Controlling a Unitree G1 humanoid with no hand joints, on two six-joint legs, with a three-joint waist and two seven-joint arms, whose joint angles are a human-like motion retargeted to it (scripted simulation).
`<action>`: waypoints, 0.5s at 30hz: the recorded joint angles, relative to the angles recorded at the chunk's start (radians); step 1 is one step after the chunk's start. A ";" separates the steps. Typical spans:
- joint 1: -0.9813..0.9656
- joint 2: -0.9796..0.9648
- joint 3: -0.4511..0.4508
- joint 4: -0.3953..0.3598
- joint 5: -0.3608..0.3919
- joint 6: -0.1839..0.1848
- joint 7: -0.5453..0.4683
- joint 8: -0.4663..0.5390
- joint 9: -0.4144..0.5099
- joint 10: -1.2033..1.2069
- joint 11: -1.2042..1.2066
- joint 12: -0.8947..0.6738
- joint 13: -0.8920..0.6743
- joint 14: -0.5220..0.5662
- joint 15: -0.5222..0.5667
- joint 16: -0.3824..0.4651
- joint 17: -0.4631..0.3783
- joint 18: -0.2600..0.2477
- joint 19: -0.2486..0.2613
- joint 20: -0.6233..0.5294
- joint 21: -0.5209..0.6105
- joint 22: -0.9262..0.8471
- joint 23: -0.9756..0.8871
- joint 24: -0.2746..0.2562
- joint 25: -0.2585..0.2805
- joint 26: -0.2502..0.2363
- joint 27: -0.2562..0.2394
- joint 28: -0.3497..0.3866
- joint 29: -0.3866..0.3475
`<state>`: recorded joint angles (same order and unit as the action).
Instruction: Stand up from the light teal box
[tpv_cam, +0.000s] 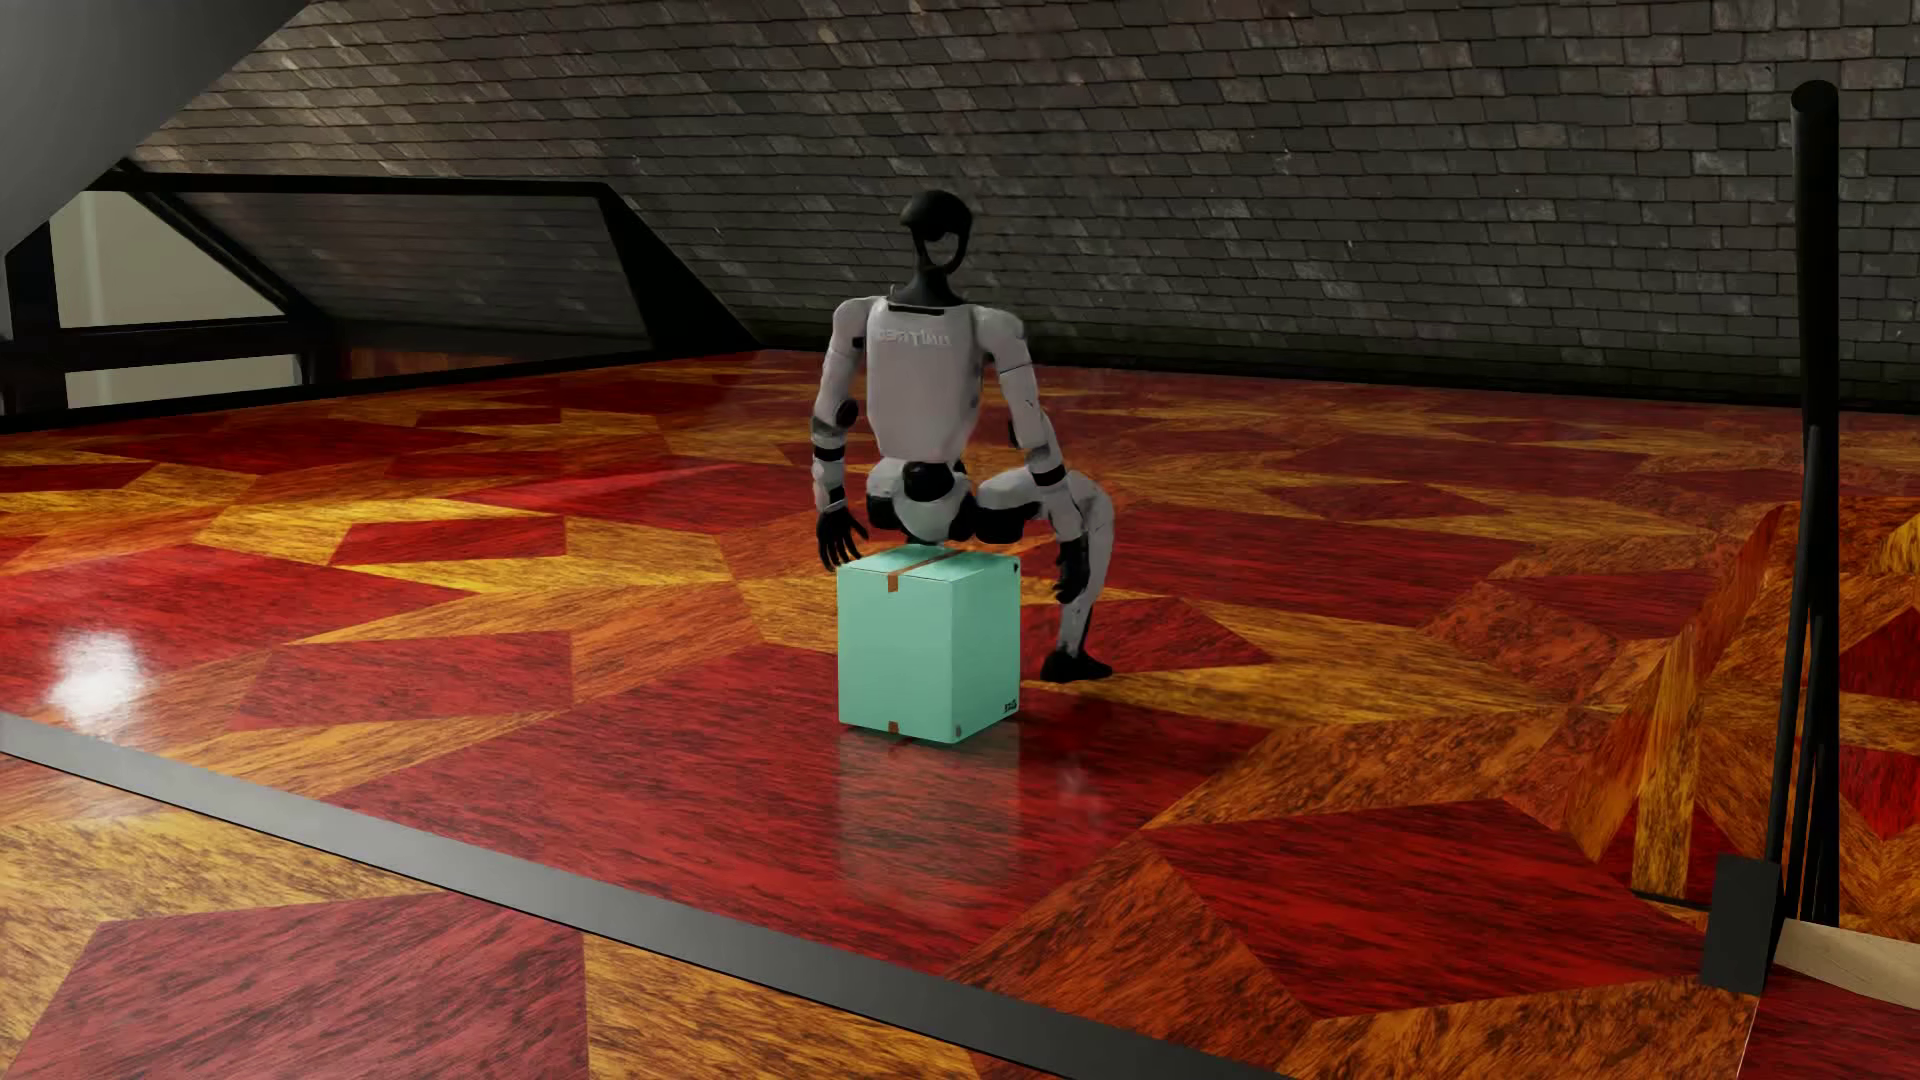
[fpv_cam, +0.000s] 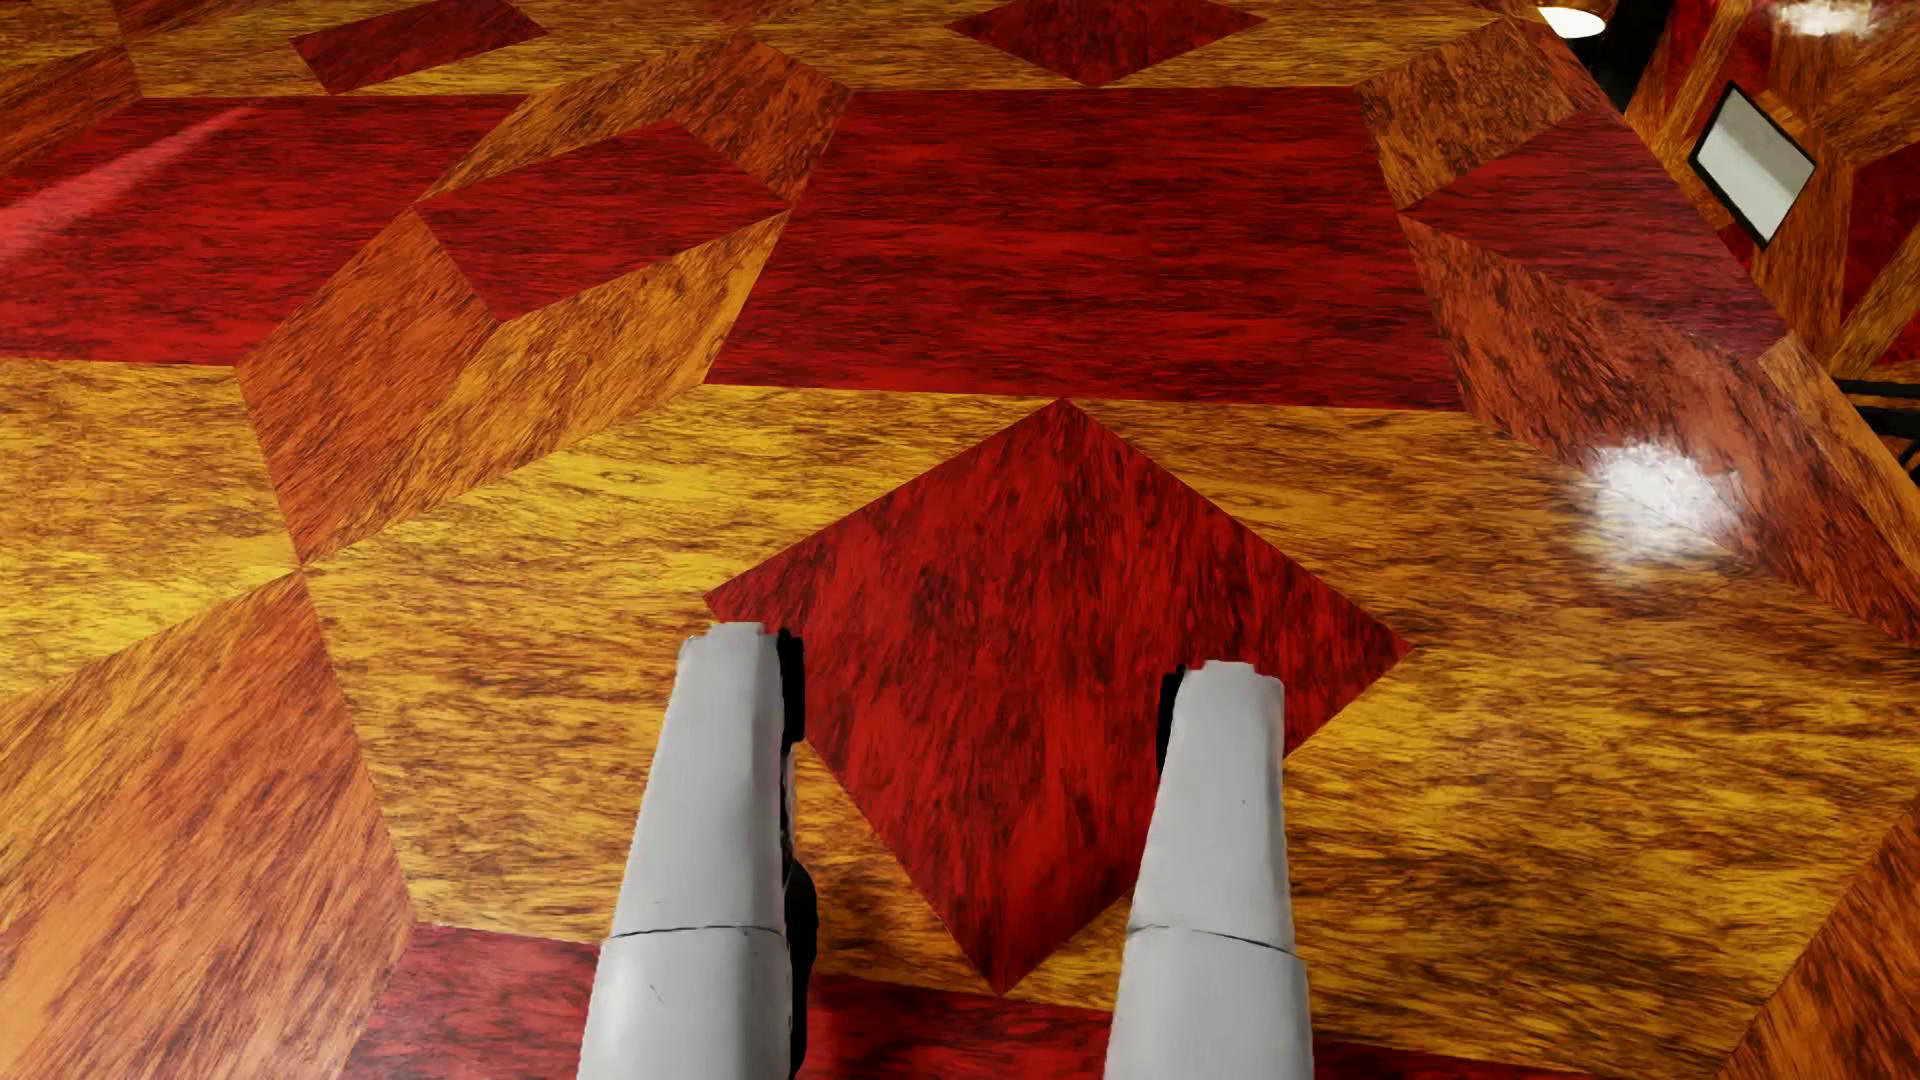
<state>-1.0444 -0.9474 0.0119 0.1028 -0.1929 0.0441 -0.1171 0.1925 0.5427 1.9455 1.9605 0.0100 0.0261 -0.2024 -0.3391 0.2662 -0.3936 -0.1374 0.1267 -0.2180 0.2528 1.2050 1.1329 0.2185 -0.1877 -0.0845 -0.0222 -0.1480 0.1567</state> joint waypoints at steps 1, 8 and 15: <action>0.004 0.001 0.001 -0.003 -0.002 0.000 0.001 0.001 0.000 -0.002 0.001 0.017 0.018 0.001 0.000 -0.006 0.004 0.000 0.000 0.003 -0.013 -0.018 -0.027 0.002 0.013 -0.001 -0.003 -0.012 -0.001; 0.025 0.010 -0.002 -0.018 0.003 0.006 0.002 0.006 -0.001 -0.009 0.001 -0.016 -0.017 0.009 0.005 -0.020 -0.015 0.006 -0.007 -0.044 0.042 -0.091 -0.134 0.003 -0.022 -0.018 -0.039 -0.015 0.018; 0.033 0.011 -0.007 -0.017 0.006 0.011 0.004 0.008 0.033 -0.010 0.004 -0.078 -0.090 0.005 -0.012 -0.009 -0.019 0.006 -0.009 -0.080 0.067 -0.110 -0.091 -0.011 -0.009 -0.020 -0.024 0.012 -0.042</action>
<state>-1.0115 -0.9365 0.0048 0.0860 -0.1872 0.0555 -0.1136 0.2009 0.5753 1.9356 1.9642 -0.0681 -0.0643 -0.1976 -0.3508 0.2576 -0.4126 -0.1310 0.1177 -0.2985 0.3195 1.0947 1.0414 0.2073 -0.1967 -0.1042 -0.0465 -0.1361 0.1149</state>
